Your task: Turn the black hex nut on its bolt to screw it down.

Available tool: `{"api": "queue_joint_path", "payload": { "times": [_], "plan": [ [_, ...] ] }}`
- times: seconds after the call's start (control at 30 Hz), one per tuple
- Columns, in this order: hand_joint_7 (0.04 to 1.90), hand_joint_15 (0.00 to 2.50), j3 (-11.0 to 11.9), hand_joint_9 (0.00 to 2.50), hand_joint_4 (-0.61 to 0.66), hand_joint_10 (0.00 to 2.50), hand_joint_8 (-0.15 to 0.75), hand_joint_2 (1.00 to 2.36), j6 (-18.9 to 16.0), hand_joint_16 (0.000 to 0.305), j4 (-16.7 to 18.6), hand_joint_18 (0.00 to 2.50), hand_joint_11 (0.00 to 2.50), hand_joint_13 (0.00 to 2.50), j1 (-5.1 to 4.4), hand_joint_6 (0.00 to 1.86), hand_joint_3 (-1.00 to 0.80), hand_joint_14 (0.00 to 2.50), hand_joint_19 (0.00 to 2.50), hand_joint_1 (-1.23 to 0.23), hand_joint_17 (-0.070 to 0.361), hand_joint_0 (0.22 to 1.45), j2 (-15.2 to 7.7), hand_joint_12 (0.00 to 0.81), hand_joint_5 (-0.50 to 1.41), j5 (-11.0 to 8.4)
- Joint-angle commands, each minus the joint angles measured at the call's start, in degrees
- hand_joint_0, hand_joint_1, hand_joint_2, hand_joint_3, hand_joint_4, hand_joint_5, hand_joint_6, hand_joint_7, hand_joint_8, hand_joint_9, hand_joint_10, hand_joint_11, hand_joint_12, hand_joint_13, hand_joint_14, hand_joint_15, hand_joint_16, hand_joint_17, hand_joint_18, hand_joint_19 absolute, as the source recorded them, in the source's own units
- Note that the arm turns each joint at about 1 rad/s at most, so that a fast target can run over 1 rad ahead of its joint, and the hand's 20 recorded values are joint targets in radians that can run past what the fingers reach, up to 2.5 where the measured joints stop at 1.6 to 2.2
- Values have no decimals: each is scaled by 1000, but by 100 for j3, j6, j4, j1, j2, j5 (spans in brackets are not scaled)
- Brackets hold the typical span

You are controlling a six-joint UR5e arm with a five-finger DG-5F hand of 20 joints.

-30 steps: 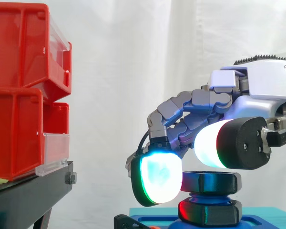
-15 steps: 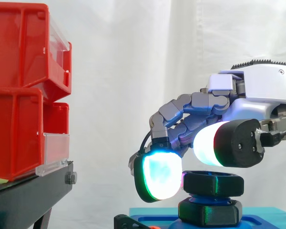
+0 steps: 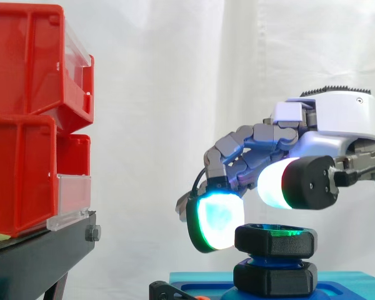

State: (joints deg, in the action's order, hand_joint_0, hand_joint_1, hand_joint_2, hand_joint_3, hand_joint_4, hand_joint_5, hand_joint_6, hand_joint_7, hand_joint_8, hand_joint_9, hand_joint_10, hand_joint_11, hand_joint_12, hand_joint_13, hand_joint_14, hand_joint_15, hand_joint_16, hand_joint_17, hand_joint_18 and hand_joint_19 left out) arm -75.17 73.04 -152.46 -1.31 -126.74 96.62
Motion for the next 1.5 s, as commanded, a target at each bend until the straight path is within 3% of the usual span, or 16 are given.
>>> {"api": "queue_joint_path", "payload": {
  "times": [0.0,0.23,0.33,0.5,0.7,0.87,1.1,1.2,1.47],
  "plan": [
    [993,76,90,537,248,10,298,1000,-1,60,6,544,304,485,61,790,-500,2,408,-347,135,480,0,367,-150,103],
    [1002,75,371,532,253,10,298,1000,43,60,-21,546,302,485,-9,753,-500,3,407,-347,135,479,0,368,-144,129],
    [1069,76,371,533,262,10,296,1000,70,60,-3,543,308,486,-45,694,-500,3,406,-346,135,479,0,368,-133,112],
    [1164,82,371,533,268,10,295,1000,263,60,-3,543,301,483,-229,611,-500,3,416,-344,135,479,0,367,-116,68],
    [1304,79,363,530,270,11,292,1000,298,60,6,542,306,479,-361,514,-500,3,419,-340,135,480,-9,367,-99,-38],
    [1296,82,371,531,275,10,291,1000,307,60,269,539,291,479,-484,501,-500,3,414,-340,135,480,-185,367,-100,-143],
    [1288,79,363,538,261,12,293,1000,298,60,252,545,299,481,-563,542,-500,3,419,-341,135,480,-193,368,-100,-319],
    [1181,76,363,540,255,12,293,1000,298,60,181,545,300,483,-581,630,-500,3,411,-354,135,481,-193,367,-115,-345],
    [1140,78,363,544,257,10,294,1000,281,60,120,548,300,487,-616,649,-500,1,418,-383,134,481,-193,367,-120,-345]
  ]
}}
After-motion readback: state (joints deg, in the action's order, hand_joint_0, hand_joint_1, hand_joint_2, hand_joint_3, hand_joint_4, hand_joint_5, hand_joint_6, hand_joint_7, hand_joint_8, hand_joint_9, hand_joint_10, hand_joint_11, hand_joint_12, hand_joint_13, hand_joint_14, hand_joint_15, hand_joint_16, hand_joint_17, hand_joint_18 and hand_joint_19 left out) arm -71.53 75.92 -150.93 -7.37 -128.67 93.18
